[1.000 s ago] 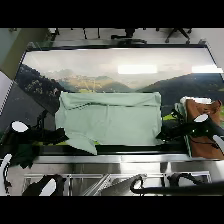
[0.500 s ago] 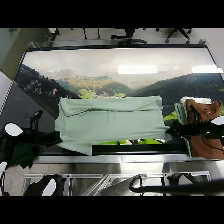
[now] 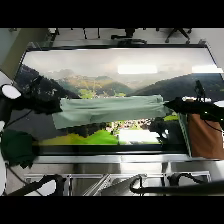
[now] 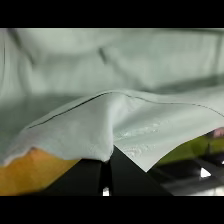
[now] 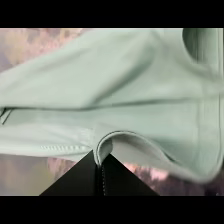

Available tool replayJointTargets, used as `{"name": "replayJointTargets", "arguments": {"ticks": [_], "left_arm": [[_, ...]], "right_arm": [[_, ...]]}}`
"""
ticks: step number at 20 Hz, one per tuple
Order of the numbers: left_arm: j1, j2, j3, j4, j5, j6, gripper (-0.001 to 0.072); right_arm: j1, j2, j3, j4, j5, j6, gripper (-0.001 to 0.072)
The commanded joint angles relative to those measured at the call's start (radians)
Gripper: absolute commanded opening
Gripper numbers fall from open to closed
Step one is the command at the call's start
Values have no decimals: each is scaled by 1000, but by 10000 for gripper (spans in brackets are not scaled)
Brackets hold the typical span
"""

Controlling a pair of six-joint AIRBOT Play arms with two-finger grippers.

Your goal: Fold the shirts.

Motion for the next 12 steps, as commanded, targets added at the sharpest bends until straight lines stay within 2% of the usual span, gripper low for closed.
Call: {"name": "replayJointTargets", "arguments": {"ticks": [1,4,5,6,7,8,9,10,11,12], "left_arm": [[-22,-228,185,-2,71,-5,10],[-22,-390,261,-4,100,-4,17],[-22,-429,285,-7,98,-4,18],[-21,-465,322,-24,80,-4,100],[-21,-491,365,-48,49,-4,503],[-21,-509,410,-68,16,-4,696],[-21,-513,452,-77,-11,-4,693],[-21,-513,491,-77,-34,-4,693],[-23,-513,531,-82,-58,-4,693],[-29,-513,569,-80,-83,-5,692]], "right_arm": [[82,-163,63,43,-170,-109,17],[115,-259,66,56,-255,-142,30],[114,-269,69,55,-266,-142,127],[107,-269,86,47,-255,-146,206],[97,-264,121,23,-218,-164,237],[86,-254,159,-27,-188,-163,239],[77,-241,198,-92,-171,-155,324],[70,-236,227,-143,-171,-106,466],[70,-237,249,-181,-171,-74,512],[71,-239,254,-196,-171,-72,513]]}}
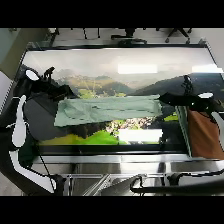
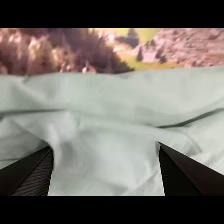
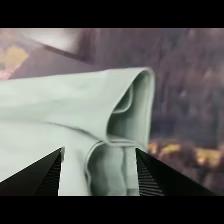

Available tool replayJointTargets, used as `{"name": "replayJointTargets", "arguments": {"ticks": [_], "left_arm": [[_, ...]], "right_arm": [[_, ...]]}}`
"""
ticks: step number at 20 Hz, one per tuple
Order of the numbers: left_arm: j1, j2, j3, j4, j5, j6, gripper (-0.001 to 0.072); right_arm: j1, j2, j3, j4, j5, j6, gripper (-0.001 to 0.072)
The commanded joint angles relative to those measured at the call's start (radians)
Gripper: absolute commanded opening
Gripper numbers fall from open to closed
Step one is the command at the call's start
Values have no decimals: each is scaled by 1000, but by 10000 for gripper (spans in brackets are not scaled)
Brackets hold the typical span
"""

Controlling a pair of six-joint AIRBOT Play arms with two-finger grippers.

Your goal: Fold the shirts.

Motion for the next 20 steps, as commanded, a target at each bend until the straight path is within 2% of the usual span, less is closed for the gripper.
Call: {"name": "replayJointTargets", "arguments": {"ticks": [1,5,9,10,11,12,13,14,15,16,17,20], "left_arm": [[-6,-26,137,-21,-98,1,693],[-9,-26,209,-21,-178,-20,692],[-36,-18,190,-23,-194,-35,692],[-55,-18,184,-23,-194,-35,691],[-78,-18,175,-23,-186,-35,681],[-106,-18,163,-23,-169,-35,524],[-132,-18,147,-22,-146,-34,409],[-159,-19,129,-22,-118,-35,345],[-192,-19,109,-22,-82,-35,276],[-220,-19,89,-23,-48,-35,155],[-253,-19,65,-23,-13,-35,97],[-364,-25,1,-22,113,-34,96]], "right_arm": [[-3,-9,55,-107,16,45,529],[21,-71,55,-96,77,45,530],[38,-125,55,-63,75,45,526],[40,-138,55,-57,76,45,514],[42,-151,55,-57,76,45,468],[42,-164,55,-50,82,45,412],[42,-172,55,-37,91,45,357],[42,-177,55,-30,94,45,351],[42,-176,56,-30,102,45,174],[41,-176,59,-25,117,45,18],[41,-175,65,-14,135,45,16],[37,-143,114,-7,232,45,15]]}}
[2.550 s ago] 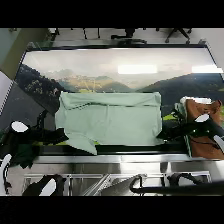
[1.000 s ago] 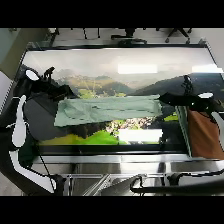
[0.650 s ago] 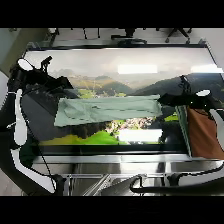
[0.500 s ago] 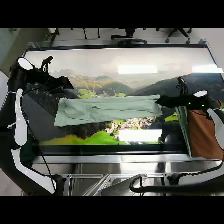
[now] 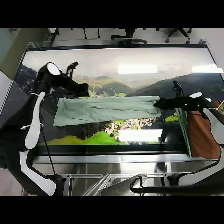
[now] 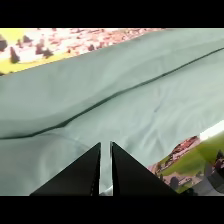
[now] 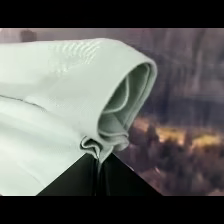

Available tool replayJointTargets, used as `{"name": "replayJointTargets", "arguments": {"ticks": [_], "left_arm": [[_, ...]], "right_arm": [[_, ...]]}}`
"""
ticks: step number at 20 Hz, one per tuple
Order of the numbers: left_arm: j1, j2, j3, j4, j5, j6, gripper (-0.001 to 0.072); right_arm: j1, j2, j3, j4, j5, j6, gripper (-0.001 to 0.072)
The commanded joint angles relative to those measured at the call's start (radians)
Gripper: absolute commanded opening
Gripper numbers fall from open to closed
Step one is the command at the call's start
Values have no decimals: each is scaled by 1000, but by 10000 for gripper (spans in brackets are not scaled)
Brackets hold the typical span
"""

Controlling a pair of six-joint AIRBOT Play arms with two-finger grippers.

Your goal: Fold the shirts.

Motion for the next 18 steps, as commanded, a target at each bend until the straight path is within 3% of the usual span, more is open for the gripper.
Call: {"name": "replayJointTargets", "arguments": {"ticks": [1,2,3,8,12,15,18], "left_arm": [[-136,-12,-76,2,174,0,96],[-173,-23,-89,3,212,0,94],[-212,-45,-92,2,238,0,12],[-375,-227,63,1,230,-20,12],[-435,-338,266,1,147,-60,12],[-418,-301,385,1,36,-69,12],[-335,-98,332,1,6,-69,12]], "right_arm": [[-6,47,63,42,130,-2,15],[-12,77,96,48,177,14,15],[-21,105,134,47,222,41,15],[-86,245,310,148,470,138,15],[-118,321,340,148,487,171,15],[-95,325,340,164,504,182,15],[-14,322,339,198,471,182,15]]}}
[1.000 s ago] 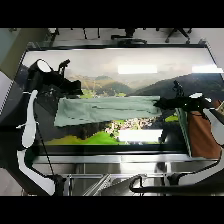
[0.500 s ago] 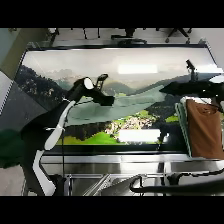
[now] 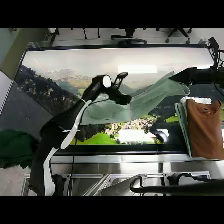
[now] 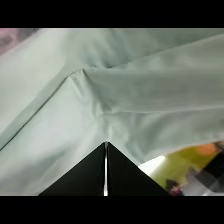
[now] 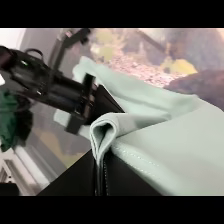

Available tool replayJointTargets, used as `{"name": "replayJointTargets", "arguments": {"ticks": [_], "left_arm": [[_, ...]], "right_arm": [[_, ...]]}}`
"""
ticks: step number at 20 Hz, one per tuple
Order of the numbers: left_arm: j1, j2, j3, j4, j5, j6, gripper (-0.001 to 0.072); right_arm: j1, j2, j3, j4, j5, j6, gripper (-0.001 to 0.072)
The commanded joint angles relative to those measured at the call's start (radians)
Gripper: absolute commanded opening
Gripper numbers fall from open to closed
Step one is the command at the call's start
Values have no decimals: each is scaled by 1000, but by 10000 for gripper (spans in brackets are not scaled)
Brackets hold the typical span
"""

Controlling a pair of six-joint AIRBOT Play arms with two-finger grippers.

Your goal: Fold the shirts.

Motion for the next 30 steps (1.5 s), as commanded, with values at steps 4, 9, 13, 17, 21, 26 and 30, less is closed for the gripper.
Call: {"name": "replayJointTargets", "arguments": {"ticks": [4,9,13,17,21,26,30], "left_arm": [[219,463,-116,1,-26,3,11],[366,658,-122,2,-26,3,12],[391,666,-122,3,-64,18,12],[390,648,-122,2,-89,38,12],[389,638,-122,3,-106,37,12],[388,637,-122,3,-110,37,12],[388,637,-122,2,-109,37,12]], "right_arm": [[303,-33,5,35,-240,-3,15],[868,-224,5,40,-735,-150,16],[1167,-394,29,47,-1143,-278,330],[1075,-317,47,17,-925,-278,385],[803,-179,47,-211,-628,-5,382],[427,-146,15,-443,-280,249,553],[365,-196,-140,-441,-284,241,603]]}}
